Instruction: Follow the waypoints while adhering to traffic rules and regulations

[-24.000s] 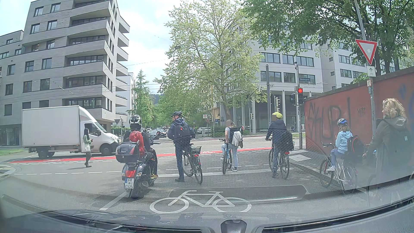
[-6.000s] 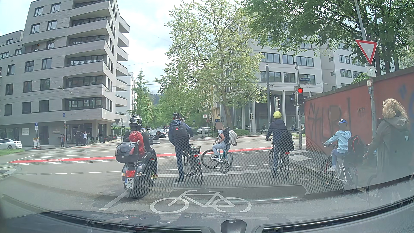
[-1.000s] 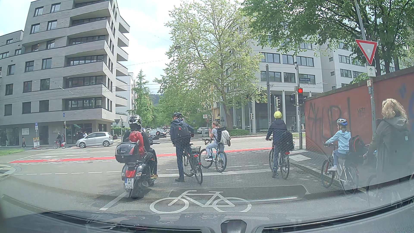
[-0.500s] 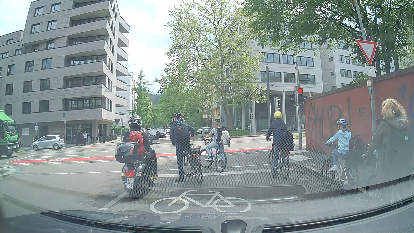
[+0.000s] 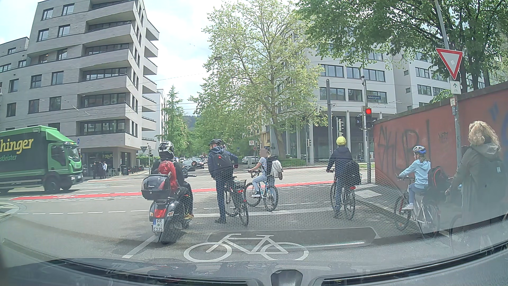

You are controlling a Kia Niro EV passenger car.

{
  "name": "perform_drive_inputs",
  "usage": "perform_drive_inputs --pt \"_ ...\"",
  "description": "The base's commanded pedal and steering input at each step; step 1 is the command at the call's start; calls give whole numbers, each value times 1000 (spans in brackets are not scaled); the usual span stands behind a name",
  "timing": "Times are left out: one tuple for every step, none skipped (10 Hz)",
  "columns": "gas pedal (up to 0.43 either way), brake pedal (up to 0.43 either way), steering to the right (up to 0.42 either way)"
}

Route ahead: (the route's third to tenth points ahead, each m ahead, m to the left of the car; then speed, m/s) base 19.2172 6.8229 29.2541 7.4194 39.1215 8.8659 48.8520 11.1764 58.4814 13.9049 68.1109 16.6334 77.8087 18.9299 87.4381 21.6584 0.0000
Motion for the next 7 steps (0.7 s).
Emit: perform_drive_inputs --pt "0 268 -16" --pt "0 268 -17" --pt "0 268 -16" --pt "0 268 -16" --pt "0 268 -16" --pt "0 268 -16" --pt "0 268 -17"
